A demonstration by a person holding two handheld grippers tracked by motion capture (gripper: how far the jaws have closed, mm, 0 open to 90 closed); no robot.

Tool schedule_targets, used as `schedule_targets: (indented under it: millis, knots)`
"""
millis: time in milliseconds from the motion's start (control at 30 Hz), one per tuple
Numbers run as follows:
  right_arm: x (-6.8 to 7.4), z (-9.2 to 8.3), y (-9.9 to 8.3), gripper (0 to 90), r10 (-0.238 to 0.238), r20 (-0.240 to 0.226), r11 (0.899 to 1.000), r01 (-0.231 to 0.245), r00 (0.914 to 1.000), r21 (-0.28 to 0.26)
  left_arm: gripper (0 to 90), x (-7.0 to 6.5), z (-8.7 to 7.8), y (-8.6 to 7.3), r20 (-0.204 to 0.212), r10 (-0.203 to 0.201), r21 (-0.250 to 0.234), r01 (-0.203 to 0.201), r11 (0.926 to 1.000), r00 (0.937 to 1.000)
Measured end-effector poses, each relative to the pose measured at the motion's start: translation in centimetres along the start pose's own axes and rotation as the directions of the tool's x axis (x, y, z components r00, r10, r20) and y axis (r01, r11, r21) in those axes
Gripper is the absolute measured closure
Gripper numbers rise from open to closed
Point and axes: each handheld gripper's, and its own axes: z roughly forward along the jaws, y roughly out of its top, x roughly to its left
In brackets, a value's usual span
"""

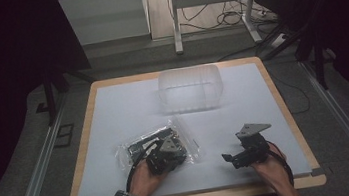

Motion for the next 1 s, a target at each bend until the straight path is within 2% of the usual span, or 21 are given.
schedule_targets:
  millis: [200, 300, 667, 867, 1000]
  knots:
    - [0.0, 0.0, 0.0, 4.3, 0.003, -0.001, 1.0, -0.003, 1.0, 0.001, 90.0, 0.3, 0.0, 0.2, 0.001, -0.022, -0.007, 0.022, 0.9997, 0.9998]
    - [0.0, -0.1, 0.0, 4.3, 0.0, -0.001, 1.0, 0.0, 1.0, -0.002, 90.0, 0.4, -0.6, 0.2, -0.014, -0.023, -0.029, 0.023, 0.9993, 0.9996]
    - [0.0, -0.2, 0.0, 4.2, -0.001, -0.001, 1.0, 0.001, 1.0, -0.002, 89.8, 1.0, -2.9, -0.7, -0.016, -0.062, -0.093, 0.06, 0.9939, 0.998]
    - [0.0, -0.2, 0.0, 3.9, -0.004, -0.003, 1.0, 0.004, 1.0, -0.005, 89.0, 1.5, -4.4, -1.2, -0.049, -0.062, -0.111, 0.056, 0.9923, 0.9969]
    - [0.1, -0.2, 0.1, 2.6, 0.003, 0.002, 1.0, -0.003, 1.0, -0.009, 84.0, 1.9, -5.3, -1.8, -0.08, -0.066, -0.117, 0.057, 0.9915, 0.9946]
